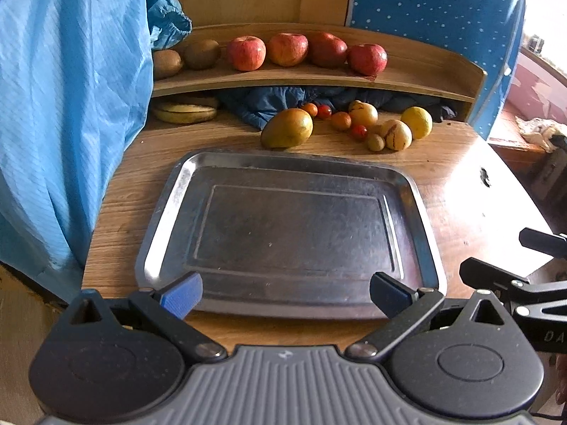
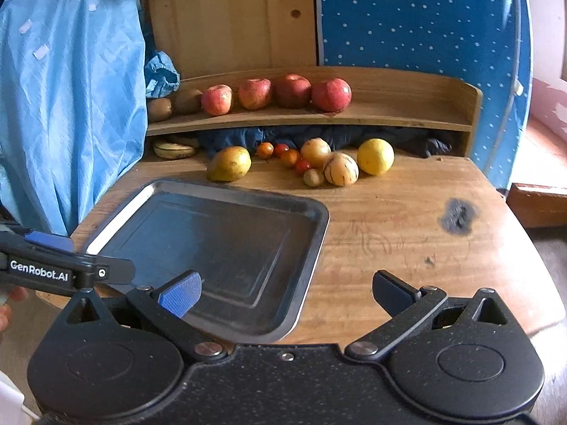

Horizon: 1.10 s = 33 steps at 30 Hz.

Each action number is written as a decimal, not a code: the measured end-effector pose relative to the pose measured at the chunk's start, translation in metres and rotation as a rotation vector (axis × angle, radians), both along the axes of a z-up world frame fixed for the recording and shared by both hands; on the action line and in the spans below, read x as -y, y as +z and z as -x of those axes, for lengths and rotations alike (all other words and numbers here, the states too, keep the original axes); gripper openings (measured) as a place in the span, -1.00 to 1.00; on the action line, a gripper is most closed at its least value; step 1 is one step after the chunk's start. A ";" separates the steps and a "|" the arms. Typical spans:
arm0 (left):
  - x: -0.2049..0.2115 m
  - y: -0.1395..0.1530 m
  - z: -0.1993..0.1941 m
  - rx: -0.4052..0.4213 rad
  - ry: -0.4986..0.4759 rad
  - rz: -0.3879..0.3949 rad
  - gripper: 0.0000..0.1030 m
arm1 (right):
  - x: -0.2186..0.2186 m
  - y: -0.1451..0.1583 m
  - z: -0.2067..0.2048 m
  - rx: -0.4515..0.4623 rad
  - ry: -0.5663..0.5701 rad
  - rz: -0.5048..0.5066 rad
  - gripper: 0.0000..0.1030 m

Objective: Organize fruits
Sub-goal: 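Move the left tool to the yellow-brown pear while the right tool approaches a small brown fruit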

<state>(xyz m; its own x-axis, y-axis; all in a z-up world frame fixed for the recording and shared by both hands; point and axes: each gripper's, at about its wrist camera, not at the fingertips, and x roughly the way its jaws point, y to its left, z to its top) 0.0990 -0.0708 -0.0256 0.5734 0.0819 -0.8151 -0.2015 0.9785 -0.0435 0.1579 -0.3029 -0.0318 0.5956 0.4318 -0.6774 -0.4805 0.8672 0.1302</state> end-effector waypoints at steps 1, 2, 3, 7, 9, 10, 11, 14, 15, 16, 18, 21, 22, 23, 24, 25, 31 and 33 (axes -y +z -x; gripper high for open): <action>0.002 0.001 -0.003 -0.010 0.011 -0.006 0.99 | 0.002 0.000 -0.005 -0.002 0.009 -0.006 0.99; 0.004 0.001 -0.007 -0.015 0.020 -0.011 0.99 | 0.003 -0.001 -0.009 -0.005 0.021 -0.016 0.99; 0.006 0.002 -0.010 -0.017 0.029 -0.015 0.99 | 0.005 -0.001 -0.013 -0.009 0.033 -0.025 0.99; 0.008 0.008 -0.023 -0.025 0.063 -0.032 0.99 | 0.008 -0.003 -0.028 -0.025 0.072 -0.047 0.99; 0.007 0.011 -0.030 -0.031 0.075 -0.039 0.99 | 0.008 -0.002 -0.035 -0.026 0.088 -0.056 0.99; 0.005 0.013 -0.034 -0.034 0.079 -0.040 0.99 | 0.008 -0.001 -0.037 -0.026 0.097 -0.061 0.99; 0.004 0.015 -0.037 -0.036 0.082 -0.043 0.99 | 0.008 -0.001 -0.039 -0.024 0.103 -0.067 0.99; 0.000 0.020 -0.049 -0.042 0.077 -0.054 0.99 | 0.003 -0.003 -0.046 -0.034 0.117 -0.069 0.99; -0.001 0.021 -0.053 -0.041 0.071 -0.059 0.99 | 0.001 -0.004 -0.048 -0.040 0.116 -0.067 0.99; -0.002 0.022 -0.057 -0.039 0.065 -0.064 0.99 | -0.001 -0.006 -0.050 -0.048 0.116 -0.067 0.99; -0.005 0.024 -0.066 -0.035 0.048 -0.069 0.99 | -0.005 -0.008 -0.056 -0.065 0.116 -0.071 0.99; -0.009 0.023 -0.084 -0.035 0.015 -0.079 0.99 | -0.013 -0.009 -0.066 -0.077 0.107 -0.062 0.99; -0.011 0.022 -0.091 -0.037 0.002 -0.079 0.99 | -0.016 -0.010 -0.071 -0.078 0.104 -0.054 0.99; -0.013 0.021 -0.098 -0.041 -0.011 -0.076 0.99 | -0.018 -0.010 -0.075 -0.081 0.097 -0.049 0.99; -0.015 0.019 -0.105 -0.044 -0.024 -0.072 0.99 | -0.021 -0.011 -0.080 -0.083 0.088 -0.044 0.99; -0.017 0.018 -0.113 -0.046 -0.039 -0.067 0.99 | -0.024 -0.012 -0.085 -0.087 0.074 -0.040 0.99; -0.027 0.007 -0.152 -0.052 -0.136 -0.051 0.99 | -0.037 -0.017 -0.109 -0.107 -0.024 -0.015 0.99; -0.030 0.003 -0.162 -0.051 -0.153 -0.058 0.99 | -0.040 -0.022 -0.118 -0.121 -0.055 -0.007 0.99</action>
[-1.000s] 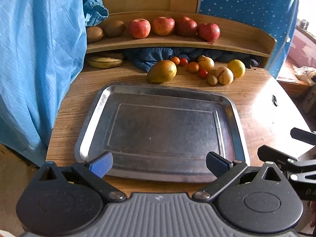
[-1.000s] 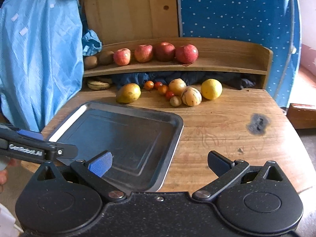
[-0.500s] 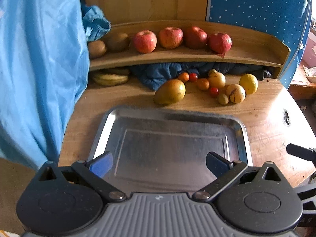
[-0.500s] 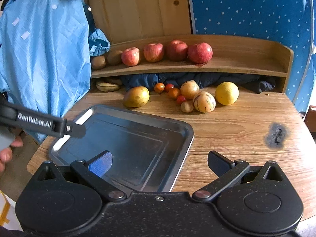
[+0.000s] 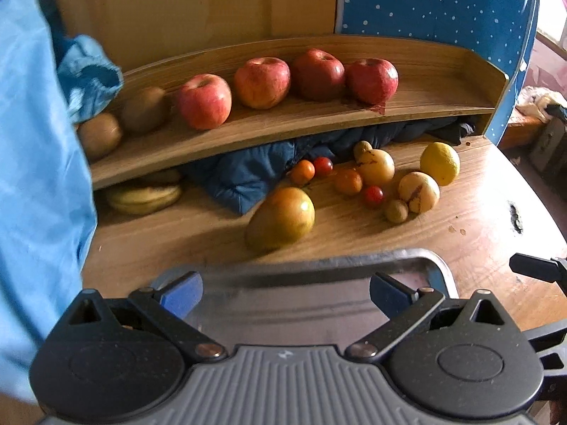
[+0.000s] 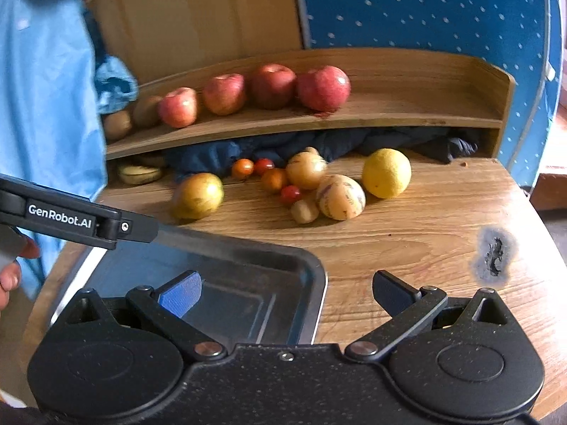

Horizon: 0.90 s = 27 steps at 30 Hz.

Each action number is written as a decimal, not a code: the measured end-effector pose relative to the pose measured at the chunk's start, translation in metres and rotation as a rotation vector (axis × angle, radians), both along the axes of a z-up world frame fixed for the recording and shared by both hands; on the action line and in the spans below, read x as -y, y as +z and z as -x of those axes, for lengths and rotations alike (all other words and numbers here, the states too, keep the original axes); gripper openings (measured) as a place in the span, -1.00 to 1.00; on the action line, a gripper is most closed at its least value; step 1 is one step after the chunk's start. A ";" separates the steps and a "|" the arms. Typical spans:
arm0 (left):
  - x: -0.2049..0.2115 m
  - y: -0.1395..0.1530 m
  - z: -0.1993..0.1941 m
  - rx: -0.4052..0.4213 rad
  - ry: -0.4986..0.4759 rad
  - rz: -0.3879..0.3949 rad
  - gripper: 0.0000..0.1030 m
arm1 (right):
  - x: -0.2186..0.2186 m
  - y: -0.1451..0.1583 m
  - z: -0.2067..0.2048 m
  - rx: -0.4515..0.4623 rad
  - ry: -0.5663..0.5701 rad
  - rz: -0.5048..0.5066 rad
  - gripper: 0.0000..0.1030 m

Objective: Organize fruits
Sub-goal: 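Move the left tool to the yellow-brown pear while the right tool approaches a small brown fruit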

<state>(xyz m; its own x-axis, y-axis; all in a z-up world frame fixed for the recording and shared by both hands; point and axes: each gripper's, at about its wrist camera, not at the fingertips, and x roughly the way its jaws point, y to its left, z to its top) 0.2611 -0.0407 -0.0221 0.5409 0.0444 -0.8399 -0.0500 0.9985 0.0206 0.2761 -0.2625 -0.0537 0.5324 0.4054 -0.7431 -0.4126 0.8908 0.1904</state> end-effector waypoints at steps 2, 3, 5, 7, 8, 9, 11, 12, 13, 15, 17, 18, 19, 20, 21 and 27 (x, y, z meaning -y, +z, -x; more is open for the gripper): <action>-0.004 -0.004 -0.010 0.005 -0.011 -0.009 0.99 | -0.002 -0.006 -0.009 -0.020 -0.029 0.005 0.99; -0.006 -0.006 -0.015 0.004 -0.018 -0.009 0.99 | -0.003 -0.008 -0.013 -0.033 -0.045 0.005 0.99; -0.010 -0.010 -0.025 -0.001 -0.032 -0.010 0.99 | -0.004 -0.014 -0.022 -0.056 -0.077 0.004 0.99; -0.013 -0.015 -0.035 -0.011 -0.048 -0.010 0.99 | -0.007 -0.020 -0.032 -0.078 -0.103 0.001 0.99; -0.014 -0.017 -0.040 -0.017 -0.055 -0.007 0.99 | -0.008 -0.023 -0.036 -0.086 -0.109 -0.004 0.99; -0.014 -0.020 -0.044 -0.018 -0.062 -0.006 0.99 | -0.010 -0.025 -0.040 -0.092 -0.115 -0.008 0.98; -0.015 -0.026 -0.052 -0.022 -0.075 -0.002 0.99 | -0.013 -0.030 -0.047 -0.100 -0.127 -0.013 0.96; -0.016 -0.028 -0.055 -0.026 -0.081 0.000 0.99 | -0.015 -0.031 -0.051 -0.104 -0.132 -0.016 0.95; -0.017 -0.031 -0.059 -0.029 -0.089 0.002 0.99 | -0.017 -0.033 -0.055 -0.107 -0.138 -0.019 0.94; -0.018 -0.036 -0.064 -0.033 -0.099 0.004 0.99 | -0.021 -0.037 -0.062 -0.113 -0.149 -0.024 0.88; -0.017 -0.040 -0.070 -0.036 -0.110 0.003 0.99 | -0.026 -0.041 -0.068 -0.124 -0.157 -0.028 0.84; -0.018 -0.042 -0.073 -0.039 -0.114 -0.001 0.99 | -0.028 -0.043 -0.071 -0.127 -0.161 -0.031 0.78; -0.019 -0.044 -0.075 -0.044 -0.121 0.000 0.99 | -0.030 -0.044 -0.074 -0.131 -0.166 -0.033 0.73; -0.020 -0.045 -0.076 -0.047 -0.128 0.004 0.99 | -0.031 -0.046 -0.076 -0.134 -0.173 -0.032 0.70; -0.021 -0.046 -0.077 -0.050 -0.132 0.006 0.99 | -0.032 -0.047 -0.078 -0.137 -0.180 -0.031 0.64; -0.026 -0.052 -0.081 -0.069 -0.143 0.027 0.97 | -0.033 -0.057 -0.085 -0.165 -0.207 -0.032 0.33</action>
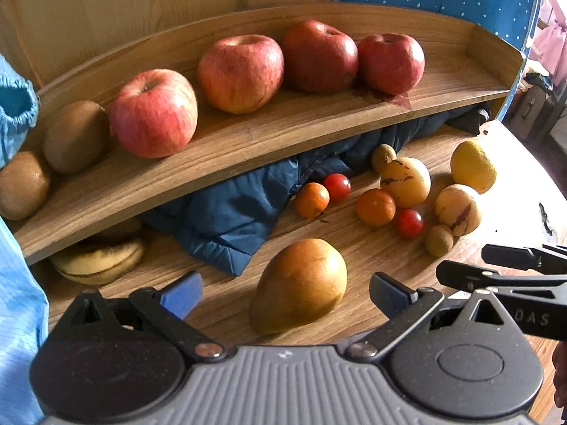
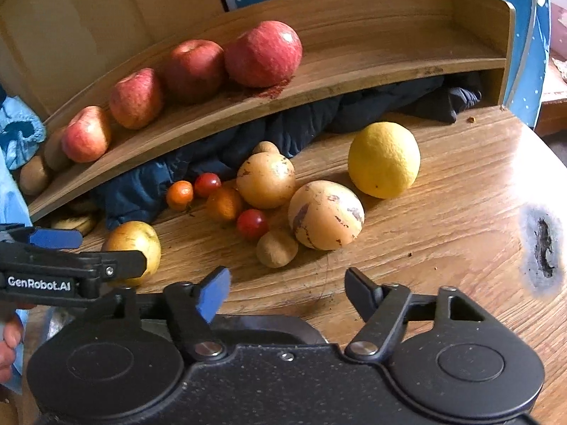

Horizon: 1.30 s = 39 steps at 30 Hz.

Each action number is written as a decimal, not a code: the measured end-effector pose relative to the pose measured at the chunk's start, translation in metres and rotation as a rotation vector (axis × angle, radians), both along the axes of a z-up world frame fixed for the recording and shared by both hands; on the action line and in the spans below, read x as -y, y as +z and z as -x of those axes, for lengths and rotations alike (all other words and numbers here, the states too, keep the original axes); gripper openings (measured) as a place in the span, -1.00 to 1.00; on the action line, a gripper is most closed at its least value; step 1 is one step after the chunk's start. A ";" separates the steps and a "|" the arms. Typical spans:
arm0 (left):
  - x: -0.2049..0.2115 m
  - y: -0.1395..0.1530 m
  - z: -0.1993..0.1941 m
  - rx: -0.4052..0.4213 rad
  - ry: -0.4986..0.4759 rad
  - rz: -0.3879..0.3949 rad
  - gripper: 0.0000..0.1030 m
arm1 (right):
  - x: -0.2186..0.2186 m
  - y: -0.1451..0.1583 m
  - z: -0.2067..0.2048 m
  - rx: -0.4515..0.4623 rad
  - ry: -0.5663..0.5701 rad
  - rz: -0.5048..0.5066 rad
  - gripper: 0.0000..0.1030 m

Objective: Organize fruits
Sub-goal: 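Move the left tool to the yellow-brown pear while the right tool approaches a small brown fruit, then close the left tool on the yellow-brown pear while the right tool grips the small brown fruit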

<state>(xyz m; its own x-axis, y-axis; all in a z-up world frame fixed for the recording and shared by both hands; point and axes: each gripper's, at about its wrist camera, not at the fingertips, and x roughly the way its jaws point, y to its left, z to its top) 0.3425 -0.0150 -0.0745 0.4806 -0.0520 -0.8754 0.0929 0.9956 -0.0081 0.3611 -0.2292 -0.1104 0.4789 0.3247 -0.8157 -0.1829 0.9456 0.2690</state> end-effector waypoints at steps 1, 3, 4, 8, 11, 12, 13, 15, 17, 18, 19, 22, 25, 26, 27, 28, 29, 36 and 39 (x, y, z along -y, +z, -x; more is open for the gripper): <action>-0.001 -0.001 -0.001 -0.004 0.001 0.007 0.96 | 0.000 -0.002 -0.001 -0.005 -0.002 -0.001 0.24; -0.002 -0.002 -0.003 -0.009 0.007 0.016 0.90 | 0.000 -0.004 -0.004 -0.009 -0.004 0.000 0.13; -0.003 -0.003 -0.004 -0.011 0.008 0.025 0.88 | 0.000 -0.005 -0.004 -0.009 -0.004 0.001 0.06; -0.006 -0.004 -0.007 -0.019 0.013 0.060 0.79 | -0.003 -0.008 -0.006 -0.002 -0.004 0.005 -0.13; -0.007 -0.004 -0.007 -0.024 0.010 0.083 0.71 | -0.004 -0.009 -0.008 -0.001 -0.003 -0.001 -0.19; -0.007 -0.004 -0.008 -0.027 0.008 0.088 0.67 | -0.005 -0.010 -0.008 -0.001 -0.004 -0.004 -0.20; -0.006 -0.005 -0.008 -0.030 0.006 0.093 0.65 | -0.005 -0.010 -0.009 0.000 -0.006 -0.007 -0.20; -0.006 -0.005 -0.009 -0.035 0.003 0.103 0.58 | -0.005 -0.011 -0.010 0.001 -0.014 -0.010 -0.20; -0.005 -0.005 -0.009 -0.037 0.007 0.109 0.53 | -0.006 -0.012 -0.011 -0.001 -0.023 -0.015 -0.20; -0.005 -0.005 -0.009 -0.038 0.009 0.111 0.49 | -0.006 -0.012 -0.011 -0.002 -0.027 -0.017 -0.20; -0.005 -0.005 -0.009 -0.039 0.011 0.114 0.47 | -0.007 -0.013 -0.011 0.000 -0.031 -0.017 -0.20; -0.006 -0.005 -0.009 -0.041 0.016 0.124 0.37 | -0.010 -0.014 -0.011 0.006 -0.042 -0.005 -0.26; -0.007 -0.005 -0.010 -0.043 0.026 0.132 0.28 | -0.013 -0.014 -0.010 0.012 -0.053 0.002 -0.32; -0.008 -0.005 -0.010 -0.043 0.028 0.135 0.28 | -0.014 -0.014 -0.010 0.013 -0.054 0.003 -0.34; -0.008 -0.005 -0.010 -0.043 0.030 0.136 0.28 | -0.015 -0.015 -0.011 0.015 -0.055 0.005 -0.36; -0.008 -0.005 -0.010 -0.042 0.029 0.136 0.28 | -0.017 -0.015 -0.011 0.016 -0.056 0.007 -0.37; -0.008 -0.005 -0.011 -0.041 0.026 0.134 0.29 | -0.018 -0.015 -0.011 0.018 -0.058 0.008 -0.37; -0.009 -0.005 -0.010 -0.033 0.026 0.136 0.27 | -0.020 -0.016 -0.013 0.022 -0.064 0.016 -0.41; -0.009 -0.005 -0.007 -0.023 0.033 0.140 0.26 | -0.020 -0.016 -0.012 0.022 -0.064 0.018 -0.42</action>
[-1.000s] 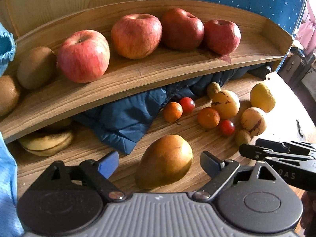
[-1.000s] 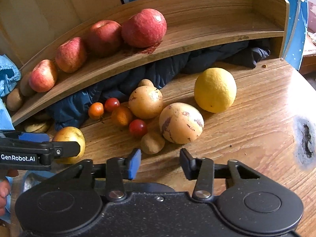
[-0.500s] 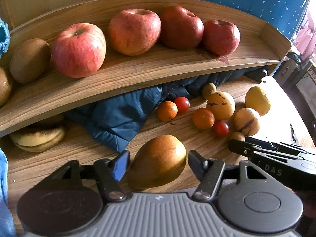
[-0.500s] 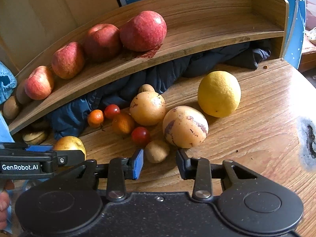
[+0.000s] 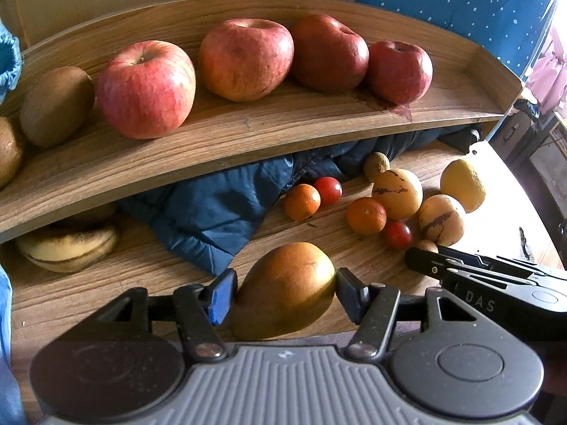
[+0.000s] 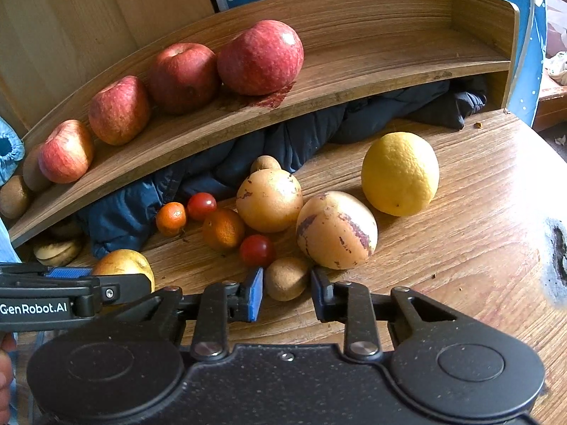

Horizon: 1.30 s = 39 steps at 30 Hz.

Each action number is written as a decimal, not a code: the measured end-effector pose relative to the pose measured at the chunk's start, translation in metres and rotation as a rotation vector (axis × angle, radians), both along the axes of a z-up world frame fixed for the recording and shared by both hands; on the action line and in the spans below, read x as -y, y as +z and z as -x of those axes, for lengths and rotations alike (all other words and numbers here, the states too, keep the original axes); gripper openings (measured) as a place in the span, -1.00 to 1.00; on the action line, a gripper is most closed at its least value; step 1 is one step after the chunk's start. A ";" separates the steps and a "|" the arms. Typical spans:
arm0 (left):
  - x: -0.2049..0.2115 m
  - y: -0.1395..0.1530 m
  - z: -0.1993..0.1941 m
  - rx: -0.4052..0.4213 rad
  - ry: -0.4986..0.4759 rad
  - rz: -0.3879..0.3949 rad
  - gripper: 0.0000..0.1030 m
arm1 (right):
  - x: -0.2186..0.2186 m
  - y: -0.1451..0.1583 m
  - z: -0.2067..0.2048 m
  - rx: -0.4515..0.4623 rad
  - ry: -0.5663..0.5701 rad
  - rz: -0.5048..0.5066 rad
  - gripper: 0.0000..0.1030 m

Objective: Organize fruits
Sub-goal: 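Close the left tool on the yellow-brown pear while the right tool grips the small brown fruit, then carry the pear in the left tool and brown fruit in the right tool over the tray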

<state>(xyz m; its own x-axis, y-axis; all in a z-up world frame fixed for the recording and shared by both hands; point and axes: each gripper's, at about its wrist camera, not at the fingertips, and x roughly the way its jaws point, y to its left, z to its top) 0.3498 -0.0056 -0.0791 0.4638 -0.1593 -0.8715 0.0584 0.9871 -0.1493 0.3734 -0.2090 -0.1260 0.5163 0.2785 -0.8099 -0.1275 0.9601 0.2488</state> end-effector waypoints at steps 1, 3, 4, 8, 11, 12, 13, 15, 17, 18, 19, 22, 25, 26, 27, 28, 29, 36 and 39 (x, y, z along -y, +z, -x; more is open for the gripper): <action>-0.001 0.000 0.001 0.004 0.003 0.004 0.26 | 0.000 0.000 0.000 -0.001 0.000 -0.001 -0.42; -0.003 0.000 0.003 0.009 0.017 0.015 0.26 | 0.000 0.000 0.001 -0.001 0.003 -0.004 -0.42; -0.004 0.000 0.003 0.010 0.024 0.019 0.26 | 0.000 0.001 0.002 0.001 0.005 -0.005 -0.42; -0.005 0.000 0.005 0.015 0.036 0.022 0.25 | -0.001 0.005 0.006 0.016 0.023 -0.006 -0.42; -0.004 0.000 0.005 0.020 0.040 0.017 0.25 | -0.001 0.009 0.010 0.025 0.035 -0.007 -0.42; -0.004 0.001 0.006 0.022 0.040 0.016 0.25 | -0.001 0.009 0.012 0.027 0.038 -0.008 -0.42; -0.004 0.002 0.006 0.025 0.040 0.014 0.25 | -0.002 0.010 0.013 0.030 0.042 -0.008 -0.42; -0.004 0.003 0.008 0.031 0.041 0.012 0.25 | -0.002 0.012 0.016 0.035 0.051 -0.010 -0.42; -0.005 0.004 0.009 0.037 0.043 0.012 0.25 | -0.002 0.015 0.019 0.043 0.061 -0.013 -0.42; -0.005 0.005 0.009 0.040 0.043 0.013 0.25 | -0.003 0.016 0.021 0.047 0.065 -0.015 -0.42; -0.005 0.005 0.010 0.043 0.042 0.011 0.24 | -0.003 0.017 0.022 0.051 0.069 -0.017 -0.42; -0.004 0.007 0.013 0.054 0.045 0.005 0.24 | -0.004 0.020 0.025 0.055 0.074 -0.022 -0.42; -0.003 0.010 0.016 0.067 0.052 0.009 0.24 | -0.005 0.024 0.030 0.068 0.084 -0.025 -0.42; -0.003 0.011 0.017 0.072 0.052 0.009 0.24 | -0.005 0.025 0.032 0.073 0.088 -0.025 -0.42; -0.003 0.012 0.019 0.076 0.051 0.010 0.24 | -0.005 0.026 0.034 0.077 0.093 -0.025 -0.42; -0.002 0.012 0.020 0.080 0.049 0.010 0.24 | -0.006 0.027 0.035 0.080 0.097 -0.025 -0.42; -0.002 0.013 0.022 0.084 0.050 0.011 0.23 | -0.006 0.027 0.037 0.079 0.100 -0.027 -0.42; -0.002 0.023 0.039 0.109 0.068 0.023 0.22 | -0.009 0.032 0.051 0.082 0.150 -0.033 -0.42; -0.002 0.025 0.049 0.112 0.080 0.025 0.21 | -0.010 0.034 0.057 0.084 0.181 -0.032 -0.42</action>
<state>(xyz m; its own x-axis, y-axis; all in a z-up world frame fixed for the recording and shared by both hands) 0.3012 -0.0040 -0.0545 0.5705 -0.1388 -0.8095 -0.0028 0.9853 -0.1709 0.3161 -0.1986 -0.0916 0.5210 0.3983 -0.7549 -0.3193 0.9112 0.2603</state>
